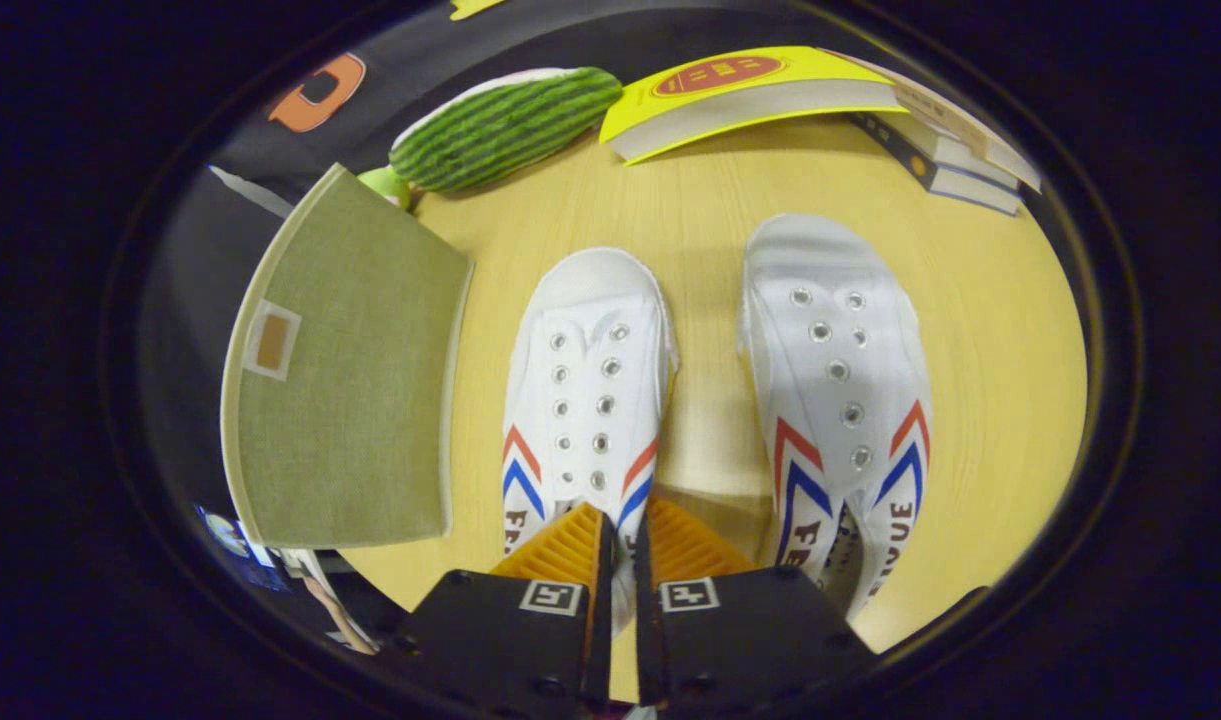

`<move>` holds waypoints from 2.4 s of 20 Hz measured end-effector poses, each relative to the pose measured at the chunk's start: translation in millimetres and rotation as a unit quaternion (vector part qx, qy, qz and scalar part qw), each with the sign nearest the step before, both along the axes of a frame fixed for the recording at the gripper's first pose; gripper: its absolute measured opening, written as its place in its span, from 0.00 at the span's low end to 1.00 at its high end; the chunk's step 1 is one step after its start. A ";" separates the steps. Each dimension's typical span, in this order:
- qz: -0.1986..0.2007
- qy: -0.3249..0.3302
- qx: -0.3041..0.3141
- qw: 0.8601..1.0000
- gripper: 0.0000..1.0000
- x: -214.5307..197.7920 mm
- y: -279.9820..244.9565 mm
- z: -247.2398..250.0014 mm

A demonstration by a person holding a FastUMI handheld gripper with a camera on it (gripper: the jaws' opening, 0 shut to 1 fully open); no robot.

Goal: Open the storage box then place both shoes into the box .Put the left shoe in first, then the right shoe, with the right side of both shoes facing outward in a uniform manner.

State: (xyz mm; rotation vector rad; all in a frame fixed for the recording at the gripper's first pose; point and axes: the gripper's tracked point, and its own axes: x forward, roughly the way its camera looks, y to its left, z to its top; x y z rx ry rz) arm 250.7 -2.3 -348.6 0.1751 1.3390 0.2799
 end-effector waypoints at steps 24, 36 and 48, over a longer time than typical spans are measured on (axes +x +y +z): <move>-0.036 -0.134 0.091 0.986 0.06 8.5 89.1 197.4; -0.045 -0.132 0.138 0.981 0.06 16.8 224.4 174.8; -0.021 -0.124 0.064 0.990 0.06 11.0 281.0 85.0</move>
